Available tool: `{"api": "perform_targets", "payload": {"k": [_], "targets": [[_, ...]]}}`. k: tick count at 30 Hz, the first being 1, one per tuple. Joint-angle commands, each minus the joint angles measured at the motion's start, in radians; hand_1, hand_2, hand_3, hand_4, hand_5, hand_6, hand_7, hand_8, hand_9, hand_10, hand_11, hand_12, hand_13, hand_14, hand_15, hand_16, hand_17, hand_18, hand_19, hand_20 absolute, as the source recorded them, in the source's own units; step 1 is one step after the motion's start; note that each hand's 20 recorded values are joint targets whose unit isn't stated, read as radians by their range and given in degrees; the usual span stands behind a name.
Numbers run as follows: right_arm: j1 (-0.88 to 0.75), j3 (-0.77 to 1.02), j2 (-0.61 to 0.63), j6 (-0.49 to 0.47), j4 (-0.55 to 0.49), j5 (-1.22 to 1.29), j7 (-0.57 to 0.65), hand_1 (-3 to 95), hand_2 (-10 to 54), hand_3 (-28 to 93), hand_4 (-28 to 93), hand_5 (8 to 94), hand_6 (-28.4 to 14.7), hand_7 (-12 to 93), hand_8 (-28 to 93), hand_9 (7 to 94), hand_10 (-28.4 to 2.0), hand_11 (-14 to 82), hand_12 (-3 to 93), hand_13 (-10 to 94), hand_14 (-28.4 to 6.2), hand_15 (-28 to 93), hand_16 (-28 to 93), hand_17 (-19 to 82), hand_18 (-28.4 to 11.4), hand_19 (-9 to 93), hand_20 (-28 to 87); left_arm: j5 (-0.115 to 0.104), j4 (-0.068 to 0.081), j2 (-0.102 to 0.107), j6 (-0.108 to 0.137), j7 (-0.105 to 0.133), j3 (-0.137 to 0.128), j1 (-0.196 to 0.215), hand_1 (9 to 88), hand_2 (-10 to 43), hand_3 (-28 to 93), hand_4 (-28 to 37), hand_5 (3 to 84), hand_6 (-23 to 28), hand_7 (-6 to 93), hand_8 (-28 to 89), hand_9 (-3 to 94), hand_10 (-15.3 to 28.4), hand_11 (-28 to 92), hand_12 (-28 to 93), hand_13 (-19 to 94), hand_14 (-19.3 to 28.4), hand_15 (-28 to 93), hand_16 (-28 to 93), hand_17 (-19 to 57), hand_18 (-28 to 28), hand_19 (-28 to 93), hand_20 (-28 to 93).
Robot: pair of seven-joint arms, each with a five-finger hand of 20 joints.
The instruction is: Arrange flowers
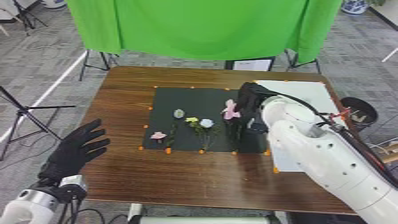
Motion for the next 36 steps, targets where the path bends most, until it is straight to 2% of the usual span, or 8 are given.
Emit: {"api": "perform_targets", "payload": {"k": [1, 6, 10, 13, 17, 20, 28, 36], "targets": [[0.007, 0.025, -0.006, -0.082, -0.016, 0.010, -0.005, 30.0, -9.5, 90, -24, 53.0, -1.8, 40, -18, 61.8, -11.2, 39.6, 28.6, 65, -7.5, 78, 30, 32, -21.0, 91, 55, -0.001, 0.005, -0.001, -0.014, -0.012, -0.004, 0.006, 27.5, 0.3, 70, -26.7, 25.7, 3.1, 24.0, -13, 22.0, 13.0, 26, 16, 18, 17.2, 42, -3, -9.6, 22.5, 44, 11], [-0.009, 0.068, 0.011, -0.013, -0.040, 0.000, 0.018, 28.0, -9.5, 90, -24, 49.1, -3.2, 39, -17, 56.2, -12.1, 40.2, 28.4, 63, -8.5, 79, 29, 31, -21.6, 91, 55, 0.000, 0.002, -0.006, -0.014, -0.012, -0.006, 0.010, 27.5, 0.3, 70, -26.7, 25.7, 3.2, 24.0, -13, 22.0, 13.0, 26, 16, 18, 17.3, 42, -3, -9.6, 22.5, 44, 11], [0.010, 0.069, 0.062, 0.083, -0.018, -0.060, 0.061, 25.7, -9.5, 92, -22, 38.6, -5.6, 38, -16, 42.3, -14.5, 39.5, 28.0, 53, -11.6, 80, 27, 29, -21.9, 90, 55, -0.002, -0.003, -0.007, -0.006, -0.008, -0.010, 0.019, 27.5, 0.3, 70, -26.7, 25.8, 3.3, 23.7, -13, 22.0, 13.1, 26, 16, 18, 17.3, 42, -3, -9.6, 22.6, 44, 11], [0.028, 0.050, 0.102, 0.165, 0.030, -0.161, 0.078, 24.9, -9.5, 93, -22, 27.3, -6.9, 37, -16, 29.0, -16.9, 36.2, 27.9, 43, -13.6, 81, 21, 25, -21.9, 87, 55, -0.002, -0.006, -0.011, 0.001, -0.006, -0.015, 0.025, 27.5, 0.3, 70, -26.7, 25.8, 3.3, 23.7, -13, 22.0, 13.1, 26, 16, 18, 17.3, 42, -3, -9.7, 22.6, 44, 11], [0.054, 0.025, 0.134, 0.204, 0.106, -0.236, 0.105, 25.0, -9.5, 93, -23, 24.1, -6.9, 36, -15, 25.4, -17.2, 33.3, 27.8, 39, -14.0, 81, 19, 23, -21.8, 85, 55, -0.003, -0.004, -0.008, 0.000, -0.006, -0.010, 0.021, 27.6, 0.3, 70, -26.7, 25.8, 3.2, 23.7, -13, 22.1, 13.1, 26, 16, 18, 17.3, 42, -3, -9.6, 22.6, 44, 11], [0.067, 0.023, 0.141, 0.162, 0.158, -0.239, 0.099, 25.2, -9.5, 91, -25, 15.7, -6.4, 23, -10, 16.9, -16.8, 13.3, 28.0, 24, -13.7, 65, 14, 13, -21.1, 68, 49, 0.004, 0.002, -0.013, -0.014, 0.002, -0.009, 0.017, 27.6, 0.4, 70, -26.7, 25.7, 3.3, 23.8, -13, 22.1, 13.1, 26, 16, 18, 17.2, 42, -3, -9.6, 22.6, 44, 11], [0.105, -0.003, 0.155, 0.048, 0.266, -0.217, 0.103, 24.7, -9.5, 91, -27, 13.4, -5.4, 21, -9, 17.0, -17.4, 3.4, 26.7, 25, -12.6, 57, 15, 12, -20.7, 65, 45, 0.001, 0.004, -0.008, -0.019, 0.008, -0.005, 0.008, 27.1, -0.3, 70, -26.5, 25.4, 3.1, 23.7, -13, 22.0, 13.0, 26, 16, 18, 17.1, 42, -3, -9.6, 22.5, 44, 11], [0.102, 0.005, 0.143, -0.016, 0.314, -0.189, 0.147, 26.4, -9.5, 93, -28, 20.1, -4.7, 26, -12, 30.5, -17.8, 7.8, 19.0, 46, -8.6, 55, 16, 18, -21.8, 69, 46, -0.001, 0.004, -0.011, -0.016, 0.009, -0.006, 0.016, 26.9, -0.3, 70, -26.6, 25.4, 3.0, 23.6, -12, 21.9, 12.9, 26, 16, 18, 17.1, 41, -3, -9.6, 22.4, 44, 11]]}}
